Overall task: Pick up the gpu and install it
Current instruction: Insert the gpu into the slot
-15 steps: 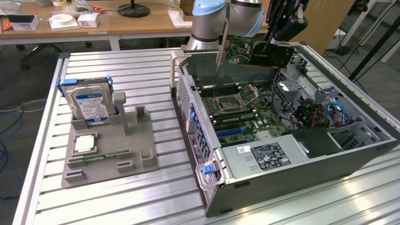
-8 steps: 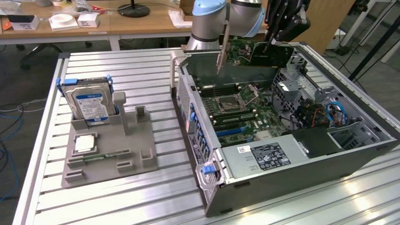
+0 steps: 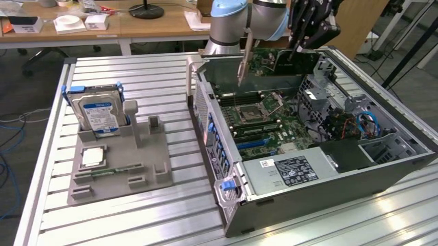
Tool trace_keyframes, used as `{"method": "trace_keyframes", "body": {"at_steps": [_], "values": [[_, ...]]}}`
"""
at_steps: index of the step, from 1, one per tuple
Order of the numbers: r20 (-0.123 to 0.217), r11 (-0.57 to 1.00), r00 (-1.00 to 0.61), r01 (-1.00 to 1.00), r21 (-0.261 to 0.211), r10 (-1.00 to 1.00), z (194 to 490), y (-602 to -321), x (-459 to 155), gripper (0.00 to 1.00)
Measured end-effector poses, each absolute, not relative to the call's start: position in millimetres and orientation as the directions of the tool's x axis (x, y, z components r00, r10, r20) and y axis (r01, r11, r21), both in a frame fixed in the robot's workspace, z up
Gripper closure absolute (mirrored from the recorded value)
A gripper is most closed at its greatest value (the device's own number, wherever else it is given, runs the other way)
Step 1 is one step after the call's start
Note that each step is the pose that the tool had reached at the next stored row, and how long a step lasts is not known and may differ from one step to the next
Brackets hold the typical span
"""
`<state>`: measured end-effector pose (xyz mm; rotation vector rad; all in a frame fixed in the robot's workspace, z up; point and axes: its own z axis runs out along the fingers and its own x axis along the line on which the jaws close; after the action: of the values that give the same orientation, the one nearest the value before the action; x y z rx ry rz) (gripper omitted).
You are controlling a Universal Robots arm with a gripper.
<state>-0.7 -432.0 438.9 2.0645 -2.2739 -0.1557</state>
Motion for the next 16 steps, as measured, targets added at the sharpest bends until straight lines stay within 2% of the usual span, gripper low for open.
{"method": "trace_keyframes", "body": {"at_steps": [16], "values": [[-0.017, 0.095, -0.097, -0.988, 0.119, -0.995, 409.2, -432.0, 0.3, 0.74]]}}
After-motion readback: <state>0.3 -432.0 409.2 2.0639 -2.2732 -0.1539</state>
